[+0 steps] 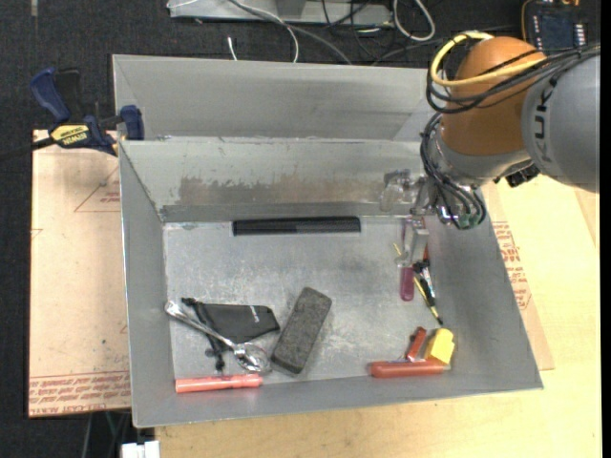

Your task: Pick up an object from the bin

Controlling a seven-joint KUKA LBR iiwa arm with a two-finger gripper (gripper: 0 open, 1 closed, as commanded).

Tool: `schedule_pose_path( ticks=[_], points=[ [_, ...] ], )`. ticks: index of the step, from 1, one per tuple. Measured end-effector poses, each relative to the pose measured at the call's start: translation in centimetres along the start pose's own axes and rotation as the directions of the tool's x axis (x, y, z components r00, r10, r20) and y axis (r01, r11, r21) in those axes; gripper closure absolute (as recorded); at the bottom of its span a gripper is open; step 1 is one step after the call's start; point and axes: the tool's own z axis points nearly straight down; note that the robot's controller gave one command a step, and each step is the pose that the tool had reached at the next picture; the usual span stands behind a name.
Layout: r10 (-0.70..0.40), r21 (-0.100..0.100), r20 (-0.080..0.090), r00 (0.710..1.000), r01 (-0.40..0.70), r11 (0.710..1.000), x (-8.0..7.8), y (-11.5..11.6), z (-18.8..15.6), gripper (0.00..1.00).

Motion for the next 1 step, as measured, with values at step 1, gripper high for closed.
schedule_pose_path(
  ticks=[1],
  points=[
    [-0.003,0.001,0.006,1.0,0.003,1.0,-0.1,0.05,-0.5,0.0]
  ],
)
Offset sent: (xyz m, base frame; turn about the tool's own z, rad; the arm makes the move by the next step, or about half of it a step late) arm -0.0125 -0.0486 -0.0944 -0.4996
